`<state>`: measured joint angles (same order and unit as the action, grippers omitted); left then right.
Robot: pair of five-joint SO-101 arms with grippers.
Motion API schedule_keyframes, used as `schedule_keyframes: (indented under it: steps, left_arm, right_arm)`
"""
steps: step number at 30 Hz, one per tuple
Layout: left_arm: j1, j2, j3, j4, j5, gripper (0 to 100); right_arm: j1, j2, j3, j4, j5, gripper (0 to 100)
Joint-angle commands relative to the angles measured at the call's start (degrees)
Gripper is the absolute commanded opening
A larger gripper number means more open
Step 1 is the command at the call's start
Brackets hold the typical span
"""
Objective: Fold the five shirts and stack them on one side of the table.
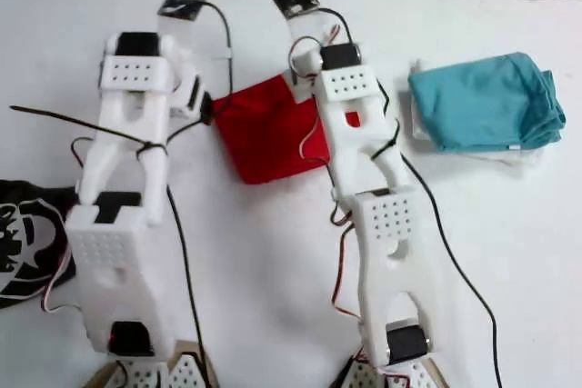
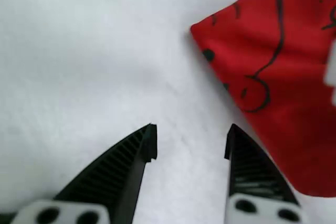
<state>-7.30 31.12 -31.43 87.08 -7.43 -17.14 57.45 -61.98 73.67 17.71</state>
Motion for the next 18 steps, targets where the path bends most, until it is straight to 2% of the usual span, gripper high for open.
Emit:
schedule_keyframes:
  steps: [1, 4, 8, 10, 18]
  left_arm:
    - [-2.64, -3.78, -2.15, 1.05, 0.26, 23]
    - [-4.04, -3.78, -2.07, 1.05, -0.44, 23]
    - [-5.19, -3.96, -2.15, 1.67, -1.14, 23]
    - [-5.45, -4.13, -2.07, 2.55, -1.23, 23]
    - [-7.12, -3.87, -2.07, 3.69, -1.23, 23]
  right_arm:
    - [0.22, 3.91, -6.68, -1.01, -0.35, 18.0]
    - [0.4, 7.16, -9.85, -1.01, -0.09, 17.0]
    - [0.31, 9.8, -13.63, -3.56, 0.09, 0.7]
    - [0.57, 10.51, -15.56, -6.46, 0.09, 3.6]
    - [0.57, 11.03, -22.15, -12.53, 0.09, 1.9]
